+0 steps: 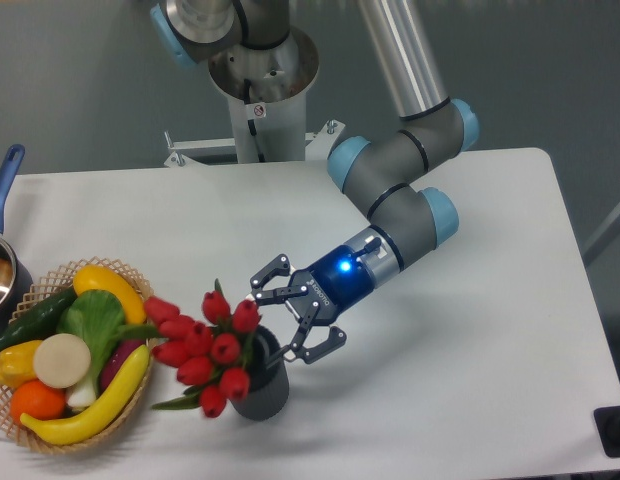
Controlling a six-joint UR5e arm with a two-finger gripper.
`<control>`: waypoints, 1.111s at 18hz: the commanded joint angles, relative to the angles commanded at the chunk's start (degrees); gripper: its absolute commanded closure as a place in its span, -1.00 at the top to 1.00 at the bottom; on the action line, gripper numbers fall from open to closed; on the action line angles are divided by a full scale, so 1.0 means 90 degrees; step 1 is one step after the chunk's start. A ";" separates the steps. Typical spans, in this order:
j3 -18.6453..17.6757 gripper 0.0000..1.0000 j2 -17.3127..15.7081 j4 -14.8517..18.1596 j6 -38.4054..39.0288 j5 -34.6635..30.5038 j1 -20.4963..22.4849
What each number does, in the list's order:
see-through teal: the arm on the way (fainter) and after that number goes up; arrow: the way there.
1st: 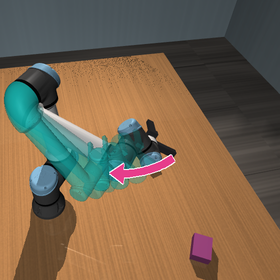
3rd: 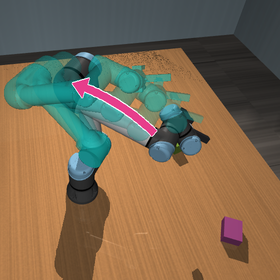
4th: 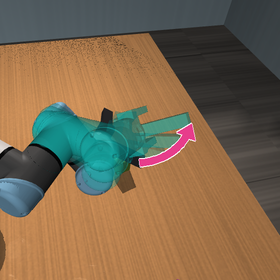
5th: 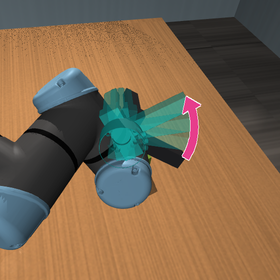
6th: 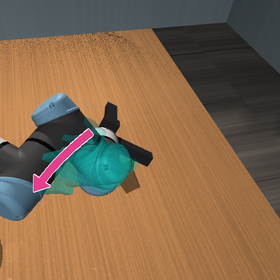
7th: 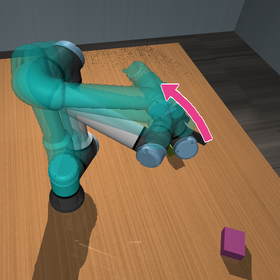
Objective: Insert the flowers into the vase
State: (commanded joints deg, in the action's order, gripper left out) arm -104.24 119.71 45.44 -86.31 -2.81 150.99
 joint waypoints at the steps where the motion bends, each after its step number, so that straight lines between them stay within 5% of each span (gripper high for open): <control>1: 0.0000 1.00 -0.0010 0.0000 -0.0010 -0.0019 0.0058; 7: 0.0166 1.00 -0.0389 -0.0010 -0.0019 -0.0750 0.1041; 11: 0.0546 1.00 -0.1005 -0.0010 -0.0068 -0.3228 0.2215; 20: 0.0869 1.00 -0.1630 0.0039 -0.0058 -0.5992 0.3144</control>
State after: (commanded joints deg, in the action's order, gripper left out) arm -96.42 105.04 45.79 -86.84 -56.74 179.29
